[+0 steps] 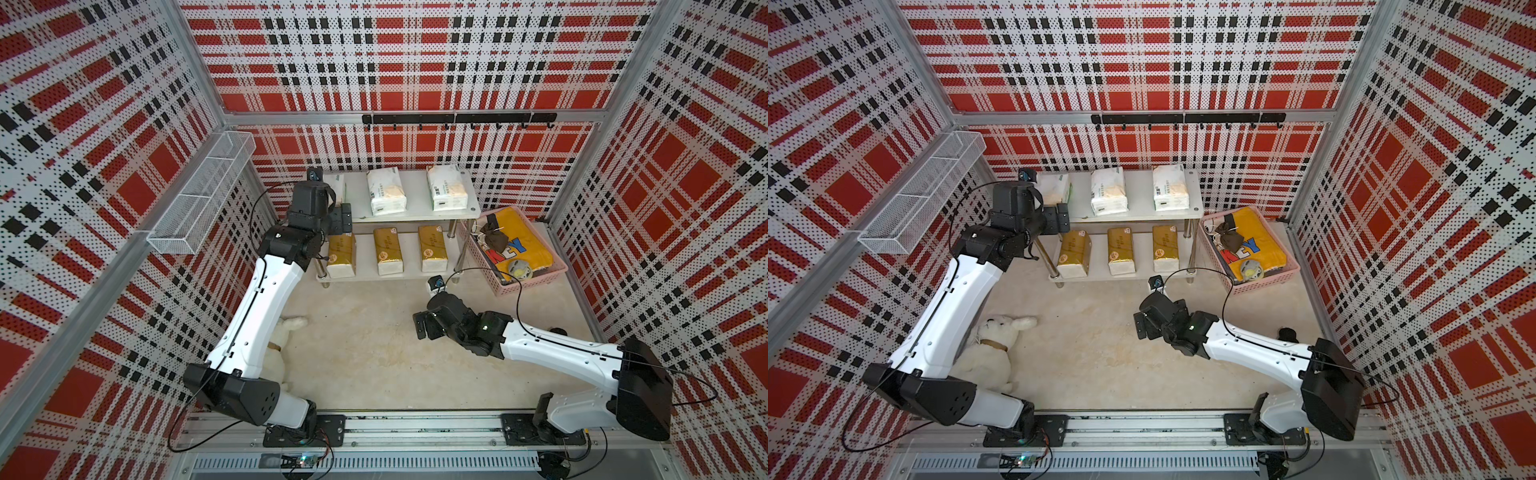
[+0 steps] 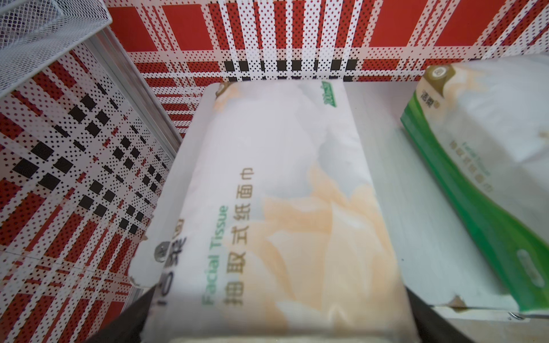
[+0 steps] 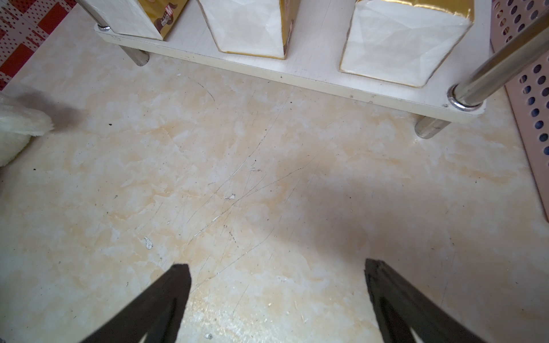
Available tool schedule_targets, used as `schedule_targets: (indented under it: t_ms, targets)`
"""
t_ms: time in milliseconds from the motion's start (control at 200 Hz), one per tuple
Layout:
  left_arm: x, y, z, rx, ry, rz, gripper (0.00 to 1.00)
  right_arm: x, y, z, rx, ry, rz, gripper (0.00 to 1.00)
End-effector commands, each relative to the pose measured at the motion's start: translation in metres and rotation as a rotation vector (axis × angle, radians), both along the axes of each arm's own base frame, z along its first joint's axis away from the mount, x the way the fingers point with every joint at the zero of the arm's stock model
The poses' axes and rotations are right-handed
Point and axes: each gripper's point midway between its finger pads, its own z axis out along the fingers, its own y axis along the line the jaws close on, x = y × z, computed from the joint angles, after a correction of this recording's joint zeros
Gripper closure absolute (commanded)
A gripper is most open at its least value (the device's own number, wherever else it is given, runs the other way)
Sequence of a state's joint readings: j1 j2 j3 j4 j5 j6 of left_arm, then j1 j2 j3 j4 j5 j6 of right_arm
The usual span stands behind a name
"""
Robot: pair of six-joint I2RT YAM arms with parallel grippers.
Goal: Place the tissue boxes on the shelf by color
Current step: Place a box of tissues on the shelf.
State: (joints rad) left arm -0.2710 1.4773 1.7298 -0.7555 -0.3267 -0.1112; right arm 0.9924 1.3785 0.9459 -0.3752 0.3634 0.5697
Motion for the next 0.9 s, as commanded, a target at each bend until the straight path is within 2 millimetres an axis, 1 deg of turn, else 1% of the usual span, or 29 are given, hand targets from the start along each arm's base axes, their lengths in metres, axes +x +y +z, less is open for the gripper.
schedule_targets:
  t_ms: [0, 115, 190, 311, 411, 752, 897]
  targets:
    - [0.016, -0.007, 0.002, -0.013, -0.024, -0.004, 0.01, 0.002, 0.006, 0.007, 0.013, -0.019, -0.002, 0.00]
    - [0.018, -0.010, 0.000, -0.005, -0.023, 0.001, 0.01, 0.002, 0.004, 0.007, 0.007, -0.023, -0.003, 0.00]
    - [0.012, -0.010, 0.001, 0.002, -0.028, 0.013, 0.01, 0.002, 0.004, 0.007, 0.010, -0.021, -0.001, 0.00]
    - [-0.001, -0.008, 0.010, -0.009, -0.053, 0.017, 0.01, 0.001, 0.005, 0.007, 0.013, -0.020, 0.001, 0.00]
    - [-0.007, -0.005, 0.014, -0.010, -0.061, 0.022, 0.01, 0.000, 0.004, 0.008, 0.015, -0.023, -0.002, 0.00]
    - [-0.022, -0.001, 0.016, -0.014, -0.072, 0.029, 0.01, -0.003, 0.005, 0.013, 0.016, -0.032, 0.005, 0.00]
    - [-0.027, -0.002, 0.028, -0.025, -0.106, 0.024, 0.01, -0.004, 0.007, 0.013, 0.016, -0.031, 0.007, 0.00]
